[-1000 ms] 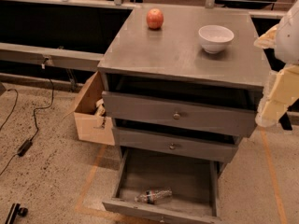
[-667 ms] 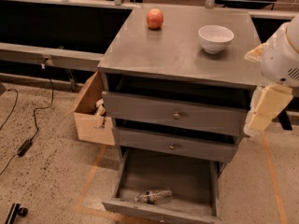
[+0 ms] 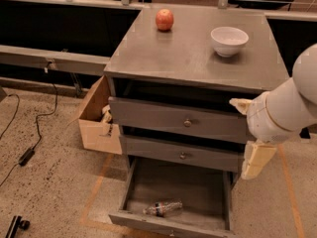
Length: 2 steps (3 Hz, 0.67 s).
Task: Pick water bottle from bottom drawer and place on counter
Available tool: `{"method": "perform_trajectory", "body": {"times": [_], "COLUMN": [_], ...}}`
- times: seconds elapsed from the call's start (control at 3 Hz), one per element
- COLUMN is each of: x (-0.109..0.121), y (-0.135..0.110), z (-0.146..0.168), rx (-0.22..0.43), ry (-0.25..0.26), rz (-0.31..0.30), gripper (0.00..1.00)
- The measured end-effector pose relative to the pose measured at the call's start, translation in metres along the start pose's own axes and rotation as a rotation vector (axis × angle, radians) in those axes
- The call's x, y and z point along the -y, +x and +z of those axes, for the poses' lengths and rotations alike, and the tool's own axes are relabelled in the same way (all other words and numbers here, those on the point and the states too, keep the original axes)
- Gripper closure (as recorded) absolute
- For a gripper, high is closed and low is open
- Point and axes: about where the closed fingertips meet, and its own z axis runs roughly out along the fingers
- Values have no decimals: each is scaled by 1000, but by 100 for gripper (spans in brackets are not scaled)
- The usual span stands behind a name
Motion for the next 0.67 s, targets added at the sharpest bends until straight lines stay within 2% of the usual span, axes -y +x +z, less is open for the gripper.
{"method": "perform_trajectory", "body": {"times": [0.33, 0.67], "x": [-12, -1], "y": [-2, 9], "z": [53, 60], "rx": [-22, -68], "ry": [21, 88], "rz": [-176, -223], "gripper": [0, 0]}}
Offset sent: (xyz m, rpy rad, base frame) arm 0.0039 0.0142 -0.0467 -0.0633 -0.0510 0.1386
